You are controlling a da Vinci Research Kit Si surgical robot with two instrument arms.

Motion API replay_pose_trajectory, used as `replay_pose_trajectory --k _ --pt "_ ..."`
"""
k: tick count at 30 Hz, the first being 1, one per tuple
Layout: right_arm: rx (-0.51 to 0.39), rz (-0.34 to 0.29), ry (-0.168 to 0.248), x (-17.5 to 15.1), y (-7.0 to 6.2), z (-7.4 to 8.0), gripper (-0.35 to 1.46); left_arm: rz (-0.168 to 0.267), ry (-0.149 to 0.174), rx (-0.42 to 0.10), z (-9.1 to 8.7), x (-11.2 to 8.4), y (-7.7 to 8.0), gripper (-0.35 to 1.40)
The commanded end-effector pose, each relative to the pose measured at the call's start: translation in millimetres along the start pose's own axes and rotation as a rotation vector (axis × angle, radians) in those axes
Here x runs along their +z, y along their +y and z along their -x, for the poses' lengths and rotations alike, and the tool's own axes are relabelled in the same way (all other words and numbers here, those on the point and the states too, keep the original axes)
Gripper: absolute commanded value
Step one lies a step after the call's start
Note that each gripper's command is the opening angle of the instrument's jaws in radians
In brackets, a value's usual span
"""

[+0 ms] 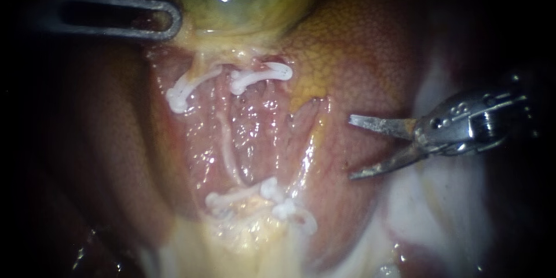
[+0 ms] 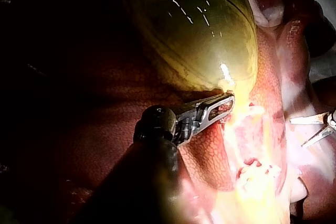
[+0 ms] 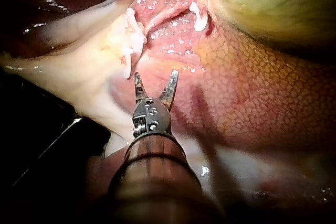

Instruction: Go back from the cut right tube

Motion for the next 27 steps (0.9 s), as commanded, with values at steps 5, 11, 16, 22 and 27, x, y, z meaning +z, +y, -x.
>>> replay_pose_trajectory --k 5,11,16,22,27 --pt "-0.001 -0.001 0.001 -0.1 0.0 0.0 1.44 -0.004 0.013 0.005 -0.7 1.7 0.4 -0.35" --pt "-0.001 -0.001 0.001 -0.1 0.0 0.0 1.44 -0.004 0.022 0.009 -1.2 2.8 0.6 -0.35" --pt "-0.001 -0.001 0.001 -0.1 0.0 0.0 1.44 -0.002 0.024 0.009 -1.2 2.9 0.6 -0.35" --pt "-0.002 -0.007 0.004 -0.1 0.0 0.0 1.44 -0.002 0.024 0.009 -1.2 2.9 0.6 -0.35" --pt "-0.002 -0.007 0.004 -0.1 0.0 0.0 1.44 -0.005 0.026 0.009 -1.2 2.8 0.6 -0.35"
